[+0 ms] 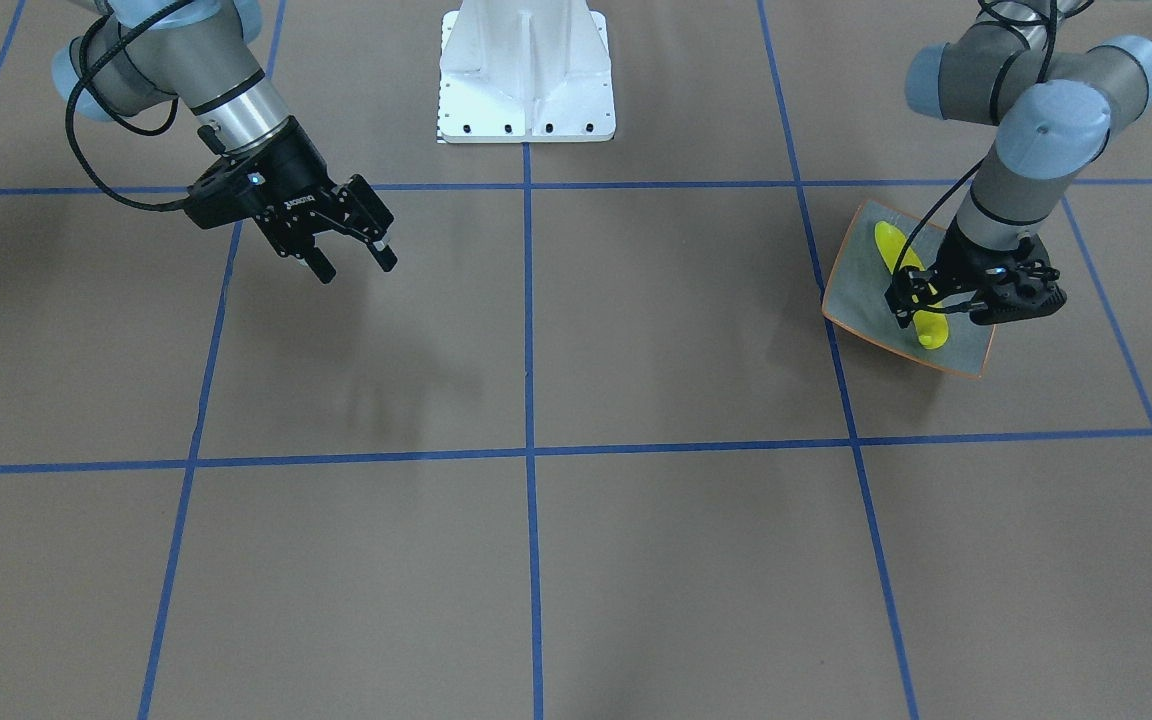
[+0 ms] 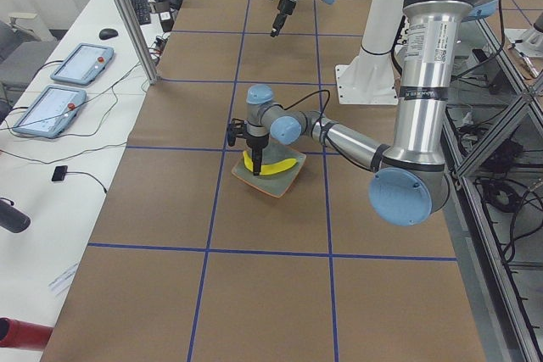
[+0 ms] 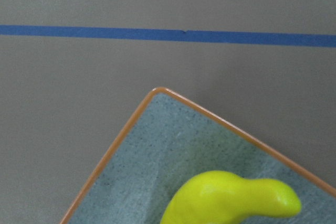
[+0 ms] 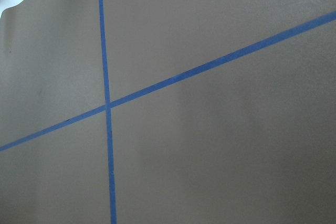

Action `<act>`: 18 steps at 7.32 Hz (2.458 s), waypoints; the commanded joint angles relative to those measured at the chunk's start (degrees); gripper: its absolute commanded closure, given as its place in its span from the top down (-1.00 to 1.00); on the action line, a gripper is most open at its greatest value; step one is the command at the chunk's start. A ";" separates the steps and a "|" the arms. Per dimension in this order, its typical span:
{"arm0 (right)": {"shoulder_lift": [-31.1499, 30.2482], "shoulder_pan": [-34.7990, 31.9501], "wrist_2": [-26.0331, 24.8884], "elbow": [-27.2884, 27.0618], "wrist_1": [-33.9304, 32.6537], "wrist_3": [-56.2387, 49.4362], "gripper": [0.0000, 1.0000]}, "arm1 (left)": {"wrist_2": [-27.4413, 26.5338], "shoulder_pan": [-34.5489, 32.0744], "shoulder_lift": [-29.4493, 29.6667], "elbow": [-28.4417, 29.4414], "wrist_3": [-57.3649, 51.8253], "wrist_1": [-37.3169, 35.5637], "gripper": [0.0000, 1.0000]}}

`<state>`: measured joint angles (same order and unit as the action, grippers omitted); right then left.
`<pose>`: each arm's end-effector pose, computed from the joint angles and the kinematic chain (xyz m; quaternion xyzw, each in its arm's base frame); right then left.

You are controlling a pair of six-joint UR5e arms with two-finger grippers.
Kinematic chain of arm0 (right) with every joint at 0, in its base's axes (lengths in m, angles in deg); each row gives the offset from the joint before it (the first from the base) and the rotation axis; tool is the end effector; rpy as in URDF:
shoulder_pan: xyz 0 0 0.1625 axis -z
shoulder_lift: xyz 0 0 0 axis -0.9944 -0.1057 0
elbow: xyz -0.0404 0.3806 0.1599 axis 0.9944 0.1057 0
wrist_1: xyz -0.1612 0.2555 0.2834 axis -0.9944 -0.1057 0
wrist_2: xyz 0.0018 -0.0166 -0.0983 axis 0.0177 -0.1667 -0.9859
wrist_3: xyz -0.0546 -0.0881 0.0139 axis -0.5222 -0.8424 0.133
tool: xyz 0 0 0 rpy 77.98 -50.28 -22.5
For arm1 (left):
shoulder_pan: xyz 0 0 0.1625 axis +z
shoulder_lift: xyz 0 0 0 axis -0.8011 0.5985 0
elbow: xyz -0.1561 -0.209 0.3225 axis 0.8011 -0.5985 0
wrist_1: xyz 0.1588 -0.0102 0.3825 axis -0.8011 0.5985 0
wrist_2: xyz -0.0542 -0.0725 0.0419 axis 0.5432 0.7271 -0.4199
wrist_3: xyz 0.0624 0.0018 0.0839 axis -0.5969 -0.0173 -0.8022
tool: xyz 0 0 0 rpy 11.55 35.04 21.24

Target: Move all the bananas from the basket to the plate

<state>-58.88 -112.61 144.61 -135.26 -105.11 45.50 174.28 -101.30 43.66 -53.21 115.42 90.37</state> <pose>-0.4043 -0.3686 0.3160 0.1268 -0.5662 0.1949 0.7908 0.2906 -0.4639 0.4730 0.0420 0.3253 -0.0530 0.9432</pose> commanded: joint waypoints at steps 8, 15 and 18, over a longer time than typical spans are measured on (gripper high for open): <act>-25.15 -42.18 37.41 12.03 9.90 -53.47 1.00 | 4.90 -3.53 1.91 -4.89 0.47 -0.01 0.99; -25.14 -60.09 46.36 30.54 8.68 -90.23 0.94 | 4.81 -3.61 2.26 -4.80 0.83 -0.01 1.00; -24.18 -60.09 46.26 32.30 8.59 -91.37 0.25 | 4.81 -3.61 2.17 -4.89 0.91 -0.01 1.00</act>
<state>-83.73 -172.70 190.92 -104.07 -96.51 -45.58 179.09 -104.91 45.87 -58.04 116.32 90.36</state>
